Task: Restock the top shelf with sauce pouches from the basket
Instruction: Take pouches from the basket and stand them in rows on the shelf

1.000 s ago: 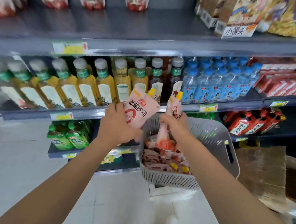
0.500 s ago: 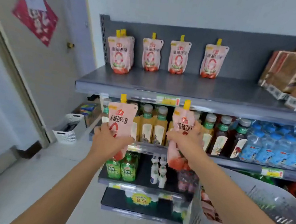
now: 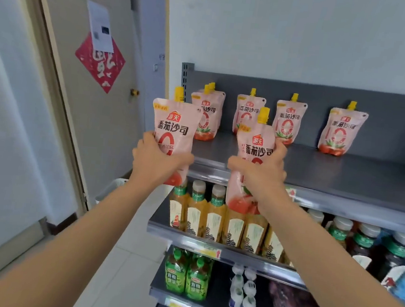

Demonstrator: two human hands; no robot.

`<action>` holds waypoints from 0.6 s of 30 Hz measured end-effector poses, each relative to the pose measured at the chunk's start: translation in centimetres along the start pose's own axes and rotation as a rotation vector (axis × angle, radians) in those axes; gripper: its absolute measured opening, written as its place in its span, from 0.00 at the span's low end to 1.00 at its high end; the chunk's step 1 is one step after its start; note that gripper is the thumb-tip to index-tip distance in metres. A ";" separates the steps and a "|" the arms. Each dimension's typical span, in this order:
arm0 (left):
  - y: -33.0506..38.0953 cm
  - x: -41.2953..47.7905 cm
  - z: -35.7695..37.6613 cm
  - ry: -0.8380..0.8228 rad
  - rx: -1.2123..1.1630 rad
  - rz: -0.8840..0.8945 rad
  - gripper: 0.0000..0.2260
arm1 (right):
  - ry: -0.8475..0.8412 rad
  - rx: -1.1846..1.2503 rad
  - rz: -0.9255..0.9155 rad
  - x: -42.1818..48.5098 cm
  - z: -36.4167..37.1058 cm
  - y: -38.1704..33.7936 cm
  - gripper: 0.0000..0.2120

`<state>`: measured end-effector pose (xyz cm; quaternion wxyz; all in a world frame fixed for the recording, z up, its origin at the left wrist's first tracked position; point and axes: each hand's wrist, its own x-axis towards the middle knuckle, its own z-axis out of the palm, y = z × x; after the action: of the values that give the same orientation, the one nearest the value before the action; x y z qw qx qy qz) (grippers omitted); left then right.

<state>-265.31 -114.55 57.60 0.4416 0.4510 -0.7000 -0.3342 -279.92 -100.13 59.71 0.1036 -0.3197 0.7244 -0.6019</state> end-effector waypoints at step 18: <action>-0.8 15.5 11.7 0.040 -0.028 0.028 0.42 | 0.013 0.114 -0.004 14.1 7.3 -0.1 0.52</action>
<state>-278.92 -128.36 57.30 0.4665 0.4415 -0.6924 -0.3286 -286.86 -114.26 61.30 0.1159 -0.3107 0.6891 -0.6443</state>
